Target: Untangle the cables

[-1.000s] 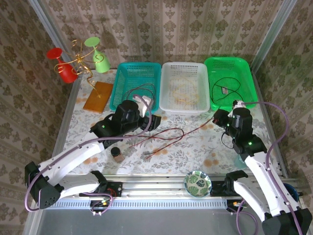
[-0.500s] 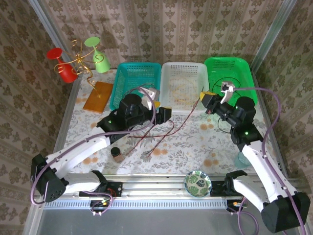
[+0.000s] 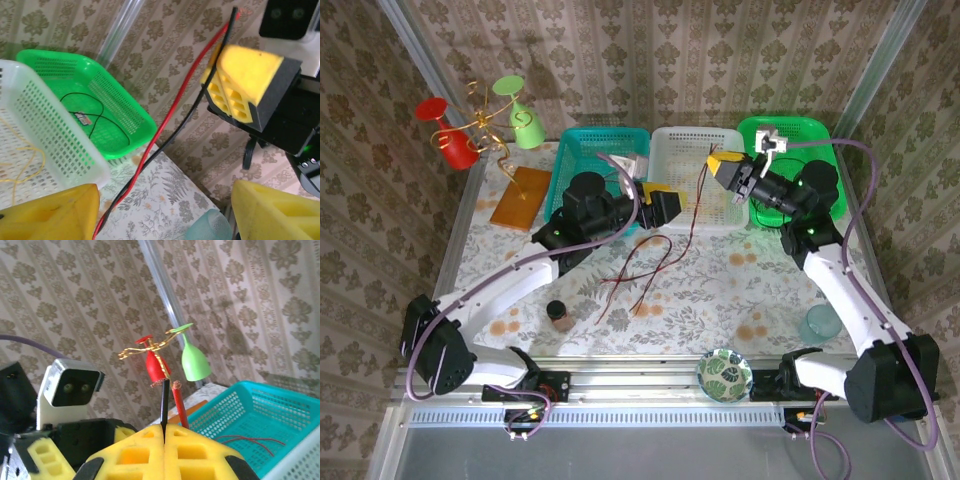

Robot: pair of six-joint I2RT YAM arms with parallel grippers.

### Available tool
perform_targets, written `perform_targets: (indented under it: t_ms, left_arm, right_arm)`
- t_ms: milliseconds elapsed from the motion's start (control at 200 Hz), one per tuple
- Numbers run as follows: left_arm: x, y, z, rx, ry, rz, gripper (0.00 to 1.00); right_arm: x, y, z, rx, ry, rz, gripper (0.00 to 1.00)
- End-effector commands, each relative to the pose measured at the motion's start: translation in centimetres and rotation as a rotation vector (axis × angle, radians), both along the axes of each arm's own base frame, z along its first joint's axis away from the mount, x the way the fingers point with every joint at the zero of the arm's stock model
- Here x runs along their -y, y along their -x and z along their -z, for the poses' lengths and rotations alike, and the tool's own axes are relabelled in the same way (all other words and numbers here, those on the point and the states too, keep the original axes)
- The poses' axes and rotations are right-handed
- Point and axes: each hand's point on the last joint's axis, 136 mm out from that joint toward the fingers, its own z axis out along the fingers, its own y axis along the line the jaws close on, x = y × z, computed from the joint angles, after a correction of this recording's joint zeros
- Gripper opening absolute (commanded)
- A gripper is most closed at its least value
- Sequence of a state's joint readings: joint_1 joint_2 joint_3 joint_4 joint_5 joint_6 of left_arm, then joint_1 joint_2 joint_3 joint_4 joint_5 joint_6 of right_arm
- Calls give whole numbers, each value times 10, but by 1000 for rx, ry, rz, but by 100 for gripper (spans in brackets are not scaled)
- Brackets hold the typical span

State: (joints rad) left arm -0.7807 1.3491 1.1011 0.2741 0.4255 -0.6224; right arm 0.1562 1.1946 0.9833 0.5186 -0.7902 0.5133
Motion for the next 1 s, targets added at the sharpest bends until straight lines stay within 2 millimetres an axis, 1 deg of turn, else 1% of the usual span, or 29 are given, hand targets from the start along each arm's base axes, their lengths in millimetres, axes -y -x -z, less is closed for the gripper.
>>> perform_targets:
  t_ms: [0, 85, 180, 250, 265, 295, 365, 485, 625, 765, 860, 925, 995]
  left_arm:
    - [6, 8, -18, 67, 81, 96, 69]
    - [8, 8, -20, 87, 120, 128, 65]
    - [9, 9, -29, 139, 167, 168, 64]
    - [7, 1, -34, 146, 194, 158, 62]
    - [7, 4, -34, 149, 195, 184, 61]
    - [7, 2, -36, 157, 202, 188, 60]
    - [7, -2, -37, 155, 211, 192, 57]
    - [13, -1, -39, 151, 219, 234, 54]
    - [17, -4, -39, 150, 219, 239, 49]
    - [20, -6, -42, 150, 226, 245, 39]
    - [23, -7, -41, 141, 226, 247, 34]
    - [24, -9, -39, 137, 224, 242, 34]
    - [24, -12, -39, 142, 222, 231, 37]
  right_arm:
    - [-10, 16, -30, 80, -13, -104, 0]
    - [-13, 16, -31, 74, -7, -130, 0]
    - [-15, 15, -30, 58, -4, -142, 0]
    - [-15, 15, -28, 55, -4, -145, 0]
    - [-15, 16, -29, 54, -5, -149, 0]
    - [-16, 15, -29, 50, -5, -155, 0]
    - [-18, 16, -29, 39, -7, -175, 0]
    - [-19, 15, -29, 31, -9, -190, 0]
    - [-22, 15, -28, 23, -10, -213, 0]
    - [-23, 14, -25, 17, -7, -223, 0]
    - [-24, 14, -25, 14, -8, -231, 0]
    - [-25, 15, -25, 12, -8, -241, 0]
    - [-25, 15, -24, 11, -7, -246, 0]
